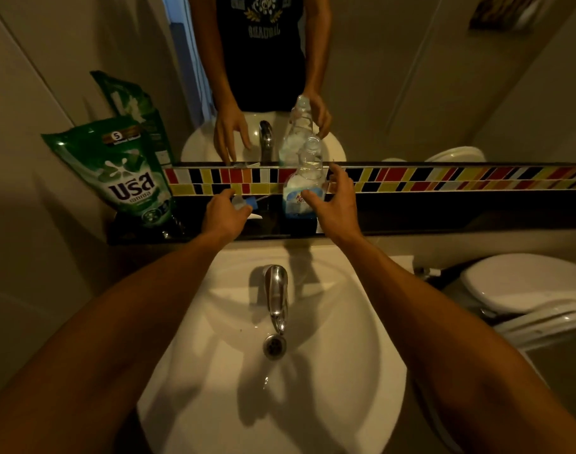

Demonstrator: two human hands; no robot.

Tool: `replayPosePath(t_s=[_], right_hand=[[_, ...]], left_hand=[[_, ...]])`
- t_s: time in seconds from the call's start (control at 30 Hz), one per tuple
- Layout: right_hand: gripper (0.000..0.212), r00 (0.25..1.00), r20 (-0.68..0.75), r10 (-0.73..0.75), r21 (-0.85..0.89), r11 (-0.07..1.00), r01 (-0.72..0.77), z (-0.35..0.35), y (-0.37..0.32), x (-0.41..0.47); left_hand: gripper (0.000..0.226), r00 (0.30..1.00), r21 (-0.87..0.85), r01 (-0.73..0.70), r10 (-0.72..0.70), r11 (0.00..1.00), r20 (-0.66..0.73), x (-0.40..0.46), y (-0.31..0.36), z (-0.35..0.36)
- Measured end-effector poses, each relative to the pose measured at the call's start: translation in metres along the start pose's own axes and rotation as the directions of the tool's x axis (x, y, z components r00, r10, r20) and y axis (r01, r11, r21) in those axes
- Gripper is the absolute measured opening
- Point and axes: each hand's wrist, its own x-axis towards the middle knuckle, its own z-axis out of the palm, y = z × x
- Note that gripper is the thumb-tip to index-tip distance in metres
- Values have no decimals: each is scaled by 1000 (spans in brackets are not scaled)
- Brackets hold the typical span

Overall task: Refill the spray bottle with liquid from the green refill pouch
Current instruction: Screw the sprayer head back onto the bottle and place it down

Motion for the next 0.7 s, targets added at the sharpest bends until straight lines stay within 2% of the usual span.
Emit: replayPosePath(t_s=[0.13,0.27,0.4,0.63,0.7], right_hand=[[80,997,70,-15,30,999,13,-1,-9,25],[63,985,170,-13,116,993,-7,1,-17,40],[55,977,212,17,156,986,-51,5,-18,47],[54,969,248,11,161,986,-53,4,-17,50],[54,971,238,3,156,987,-41,4,-17,48]], left_hand=[[51,999,38,47,-46,998,-12,15,-5,12],[52,995,47,98,-97,994,-25,26,-11,21],[48,990,38,135,-132,990,-55,33,-13,29],[50,951,-124,279,-292,952,-103,34,-3,34],[43,943,-177,295,-316,939,-104,34,-6,31]])
